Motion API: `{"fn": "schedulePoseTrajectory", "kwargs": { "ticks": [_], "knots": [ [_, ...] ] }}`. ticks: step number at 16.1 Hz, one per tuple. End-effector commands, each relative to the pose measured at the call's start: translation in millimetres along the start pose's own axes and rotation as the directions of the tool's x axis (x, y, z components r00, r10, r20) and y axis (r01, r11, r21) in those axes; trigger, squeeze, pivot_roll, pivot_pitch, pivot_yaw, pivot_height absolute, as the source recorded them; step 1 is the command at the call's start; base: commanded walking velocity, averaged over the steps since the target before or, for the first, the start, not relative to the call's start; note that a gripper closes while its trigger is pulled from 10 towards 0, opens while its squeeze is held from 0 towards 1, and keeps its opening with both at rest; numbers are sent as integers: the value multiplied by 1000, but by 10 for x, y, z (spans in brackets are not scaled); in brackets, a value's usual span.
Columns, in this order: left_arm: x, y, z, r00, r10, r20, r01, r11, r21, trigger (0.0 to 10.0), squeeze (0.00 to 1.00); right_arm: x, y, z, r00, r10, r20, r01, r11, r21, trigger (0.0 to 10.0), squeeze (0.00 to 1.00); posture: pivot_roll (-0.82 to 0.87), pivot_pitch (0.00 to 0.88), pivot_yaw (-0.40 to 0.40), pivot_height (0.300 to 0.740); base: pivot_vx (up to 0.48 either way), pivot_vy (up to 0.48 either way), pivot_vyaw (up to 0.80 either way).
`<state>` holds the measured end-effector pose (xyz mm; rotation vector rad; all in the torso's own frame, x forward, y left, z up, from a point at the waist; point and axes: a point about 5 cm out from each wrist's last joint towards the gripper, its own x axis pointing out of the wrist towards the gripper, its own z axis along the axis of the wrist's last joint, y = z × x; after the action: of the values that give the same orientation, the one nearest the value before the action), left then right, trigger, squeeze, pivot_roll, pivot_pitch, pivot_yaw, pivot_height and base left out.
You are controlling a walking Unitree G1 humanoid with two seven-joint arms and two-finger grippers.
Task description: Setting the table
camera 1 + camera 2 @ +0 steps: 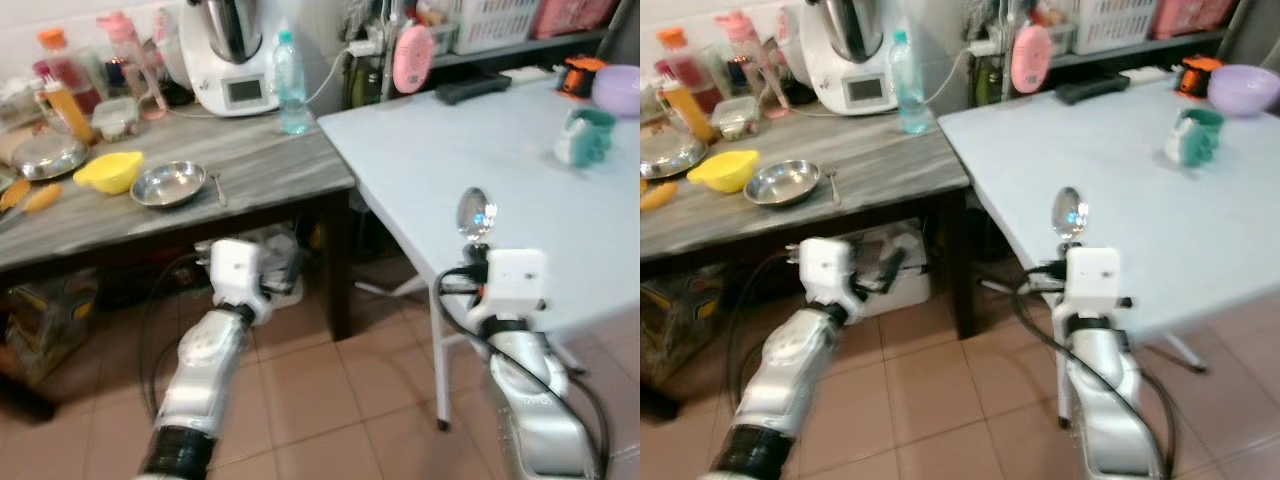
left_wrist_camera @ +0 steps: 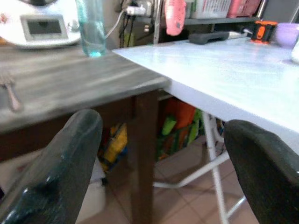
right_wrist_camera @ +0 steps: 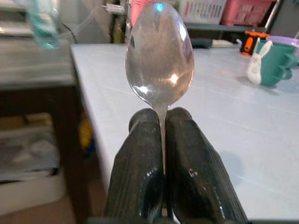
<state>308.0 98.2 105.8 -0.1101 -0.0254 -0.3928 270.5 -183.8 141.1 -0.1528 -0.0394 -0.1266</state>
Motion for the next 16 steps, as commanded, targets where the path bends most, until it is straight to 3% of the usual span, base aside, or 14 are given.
{"fn": "schedulePoseTrajectory", "kwargs": {
  "ticks": [1,5,13,16],
  "knots": [
    [-26,128,45,1000,27,6,-28,999,25,10000,0,13,86,80,999,20,31,-21,1000,19,10000,0,-169,18,73,740,349,0,600],
    [-25,129,41,1000,26,5,-26,999,24,10000,0,12,93,80,999,22,30,-22,1000,16,10000,0,-170,16,73,740,346,0,0],
    [-30,127,40,1000,20,4,-21,999,27,10000,0,6,111,78,999,29,31,-30,999,19,10000,0,-166,15,73,740,339,0,759],
    [-23,118,44,1000,18,4,-18,999,28,10000,0,13,91,78,999,20,32,-21,999,29,10000,0,-165,15,75,740,335,0,175]
  ]
}}
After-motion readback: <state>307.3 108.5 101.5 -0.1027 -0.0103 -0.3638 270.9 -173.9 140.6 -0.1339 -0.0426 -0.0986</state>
